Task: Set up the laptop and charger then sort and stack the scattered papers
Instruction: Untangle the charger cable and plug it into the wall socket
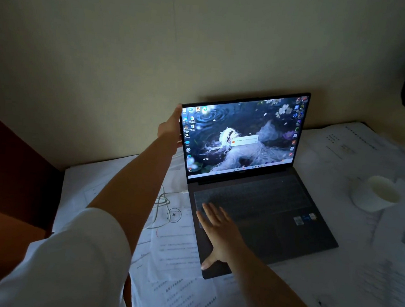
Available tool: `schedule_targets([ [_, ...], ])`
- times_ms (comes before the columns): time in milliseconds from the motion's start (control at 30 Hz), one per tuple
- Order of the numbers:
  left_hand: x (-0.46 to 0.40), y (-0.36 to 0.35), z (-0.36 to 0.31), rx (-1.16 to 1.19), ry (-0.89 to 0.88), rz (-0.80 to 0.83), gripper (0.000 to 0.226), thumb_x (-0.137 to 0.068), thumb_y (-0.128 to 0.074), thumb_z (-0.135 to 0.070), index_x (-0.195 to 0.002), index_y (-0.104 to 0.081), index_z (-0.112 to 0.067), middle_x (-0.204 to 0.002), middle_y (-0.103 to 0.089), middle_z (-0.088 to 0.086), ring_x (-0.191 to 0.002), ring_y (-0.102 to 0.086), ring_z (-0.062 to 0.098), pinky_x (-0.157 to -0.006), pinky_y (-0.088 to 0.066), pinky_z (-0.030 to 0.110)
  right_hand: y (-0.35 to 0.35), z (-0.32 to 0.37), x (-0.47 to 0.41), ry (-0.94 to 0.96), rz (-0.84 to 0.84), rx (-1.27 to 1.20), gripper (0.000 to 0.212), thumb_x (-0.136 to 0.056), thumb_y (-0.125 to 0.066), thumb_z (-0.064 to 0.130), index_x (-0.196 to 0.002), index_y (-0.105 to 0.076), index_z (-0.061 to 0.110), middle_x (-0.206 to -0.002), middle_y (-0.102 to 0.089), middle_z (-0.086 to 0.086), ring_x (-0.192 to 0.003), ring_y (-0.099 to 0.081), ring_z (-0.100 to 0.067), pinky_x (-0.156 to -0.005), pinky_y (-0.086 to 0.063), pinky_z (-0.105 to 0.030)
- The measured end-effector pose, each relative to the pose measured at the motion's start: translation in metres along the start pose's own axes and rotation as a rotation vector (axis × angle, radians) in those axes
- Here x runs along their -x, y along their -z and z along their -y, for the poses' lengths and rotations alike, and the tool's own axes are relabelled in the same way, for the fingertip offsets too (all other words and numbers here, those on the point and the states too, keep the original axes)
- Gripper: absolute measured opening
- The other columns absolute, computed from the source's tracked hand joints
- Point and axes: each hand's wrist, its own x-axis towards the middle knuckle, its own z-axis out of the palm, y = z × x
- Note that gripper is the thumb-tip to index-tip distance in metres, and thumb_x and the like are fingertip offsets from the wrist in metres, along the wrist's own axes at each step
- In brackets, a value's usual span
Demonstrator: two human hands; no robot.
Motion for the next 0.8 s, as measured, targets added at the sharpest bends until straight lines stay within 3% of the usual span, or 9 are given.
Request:
schedule_targets([
  [367,0.016,-0.001,0.003,-0.018,-0.042,0.015,0.076,-0.071,-0.063,-0.071,-0.112,-0.064,-0.008,-0.107,-0.069,0.010,-0.098,-0.067,0.026,-0.071,-0.055,0.033,0.001,0.001,0.009,-0.056,-0.010,-0.073,0.128,-0.065,-0.078,0.056,-0.152,0.009,0.020,-0.157,0.020,-0.009,-0.145,0.017,-0.027,-0.114,0.010,-0.039],
  [467,0.019,-0.001,0.005,-0.061,-0.045,0.005,0.067,-0.070,-0.063,-0.071,-0.097,-0.064,-0.010,-0.092,-0.061,0.007,-0.087,-0.060,0.022,-0.080,-0.051,0.034,0.005,0.003,0.012,-0.086,-0.017,-0.104,0.123,-0.068,-0.077,0.054,-0.152,0.008,0.022,-0.158,0.017,-0.009,-0.146,0.013,-0.027,-0.115,0.007,-0.041],
  [600,0.024,-0.001,0.011,-0.120,-0.063,0.005,0.046,-0.082,-0.058,-0.061,-0.081,-0.057,-0.016,-0.092,-0.056,0.007,-0.087,-0.055,0.023,-0.090,-0.049,0.038,0.012,0.005,0.010,-0.115,-0.019,-0.123,0.120,-0.070,-0.074,0.055,-0.151,0.008,0.024,-0.159,0.011,-0.010,-0.146,0.007,-0.028,-0.117,0.000,-0.045],
  [800,0.050,0.000,0.010,-0.177,-0.079,0.008,0.035,-0.093,-0.057,-0.040,-0.068,-0.045,-0.019,-0.072,-0.043,-0.001,-0.066,-0.041,0.014,-0.070,-0.037,0.031,0.022,0.007,0.011,-0.145,-0.043,-0.127,0.112,-0.075,-0.067,0.059,-0.151,0.008,0.025,-0.159,0.007,-0.010,-0.147,0.004,-0.028,-0.117,-0.003,-0.046],
])
